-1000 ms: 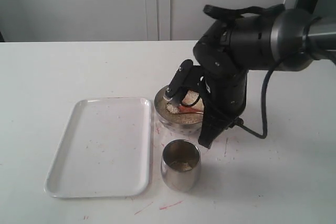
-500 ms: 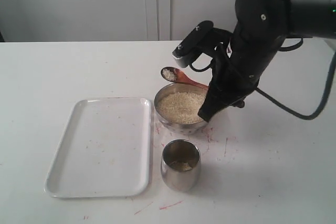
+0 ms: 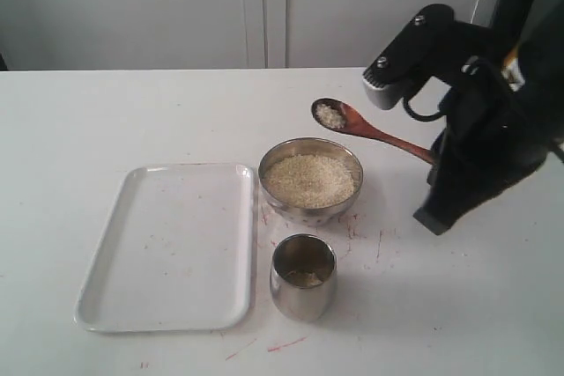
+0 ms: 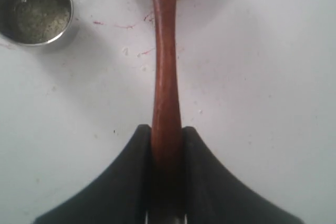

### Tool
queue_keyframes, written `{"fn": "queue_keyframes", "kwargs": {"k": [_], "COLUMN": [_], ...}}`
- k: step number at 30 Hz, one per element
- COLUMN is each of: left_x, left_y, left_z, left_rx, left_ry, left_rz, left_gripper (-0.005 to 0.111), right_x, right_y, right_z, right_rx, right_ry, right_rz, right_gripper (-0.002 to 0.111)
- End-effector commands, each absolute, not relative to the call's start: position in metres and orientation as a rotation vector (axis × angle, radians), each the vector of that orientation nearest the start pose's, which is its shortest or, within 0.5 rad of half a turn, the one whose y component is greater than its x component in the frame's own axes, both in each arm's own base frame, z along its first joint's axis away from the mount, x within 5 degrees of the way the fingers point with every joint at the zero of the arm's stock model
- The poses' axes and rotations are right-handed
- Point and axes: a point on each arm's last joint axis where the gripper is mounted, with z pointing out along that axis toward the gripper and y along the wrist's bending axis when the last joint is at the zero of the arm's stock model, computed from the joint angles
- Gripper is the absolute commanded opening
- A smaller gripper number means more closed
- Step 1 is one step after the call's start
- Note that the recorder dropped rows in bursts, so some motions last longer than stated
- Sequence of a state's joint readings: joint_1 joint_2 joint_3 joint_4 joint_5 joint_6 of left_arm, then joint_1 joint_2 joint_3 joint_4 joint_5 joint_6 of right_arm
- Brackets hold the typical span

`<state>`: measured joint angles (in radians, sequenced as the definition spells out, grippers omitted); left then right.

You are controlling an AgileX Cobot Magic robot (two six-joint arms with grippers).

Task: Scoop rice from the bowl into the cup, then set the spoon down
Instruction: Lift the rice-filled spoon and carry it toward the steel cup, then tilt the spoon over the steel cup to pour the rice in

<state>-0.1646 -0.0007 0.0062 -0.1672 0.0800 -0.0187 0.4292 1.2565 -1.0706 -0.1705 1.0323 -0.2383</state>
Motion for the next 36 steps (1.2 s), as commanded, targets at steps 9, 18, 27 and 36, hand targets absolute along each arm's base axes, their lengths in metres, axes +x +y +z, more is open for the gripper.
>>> {"fn": "queue_keyframes", "kwargs": {"k": [9,18,27,36], "left_x": [0.055,0.055,0.055,0.055], "left_y": [-0.011,-0.011,-0.011,-0.011], "left_z": [0.206,0.206,0.206,0.206], "left_rx": [-0.008,-0.008,-0.008,-0.008], "left_ry": [1.566,1.566,1.566,1.566], "left_rz": [-0.299,-0.299,-0.299,-0.299], "left_gripper": [0.014,0.014,0.014,0.014], "right_x": [0.165,0.139,0.129,0.153], "right_y": [0.083,0.107,0.119,0.136], "right_z": [0.347,0.306,0.276,0.255], "right_rx": [-0.846,-0.935,-0.97,-0.997], "right_ry": [2.56,2.69,2.736,2.703], "right_rz": [-0.076,0.015,0.013,-0.087], "right_gripper": [0.0,0.0,0.0,0.0]}}
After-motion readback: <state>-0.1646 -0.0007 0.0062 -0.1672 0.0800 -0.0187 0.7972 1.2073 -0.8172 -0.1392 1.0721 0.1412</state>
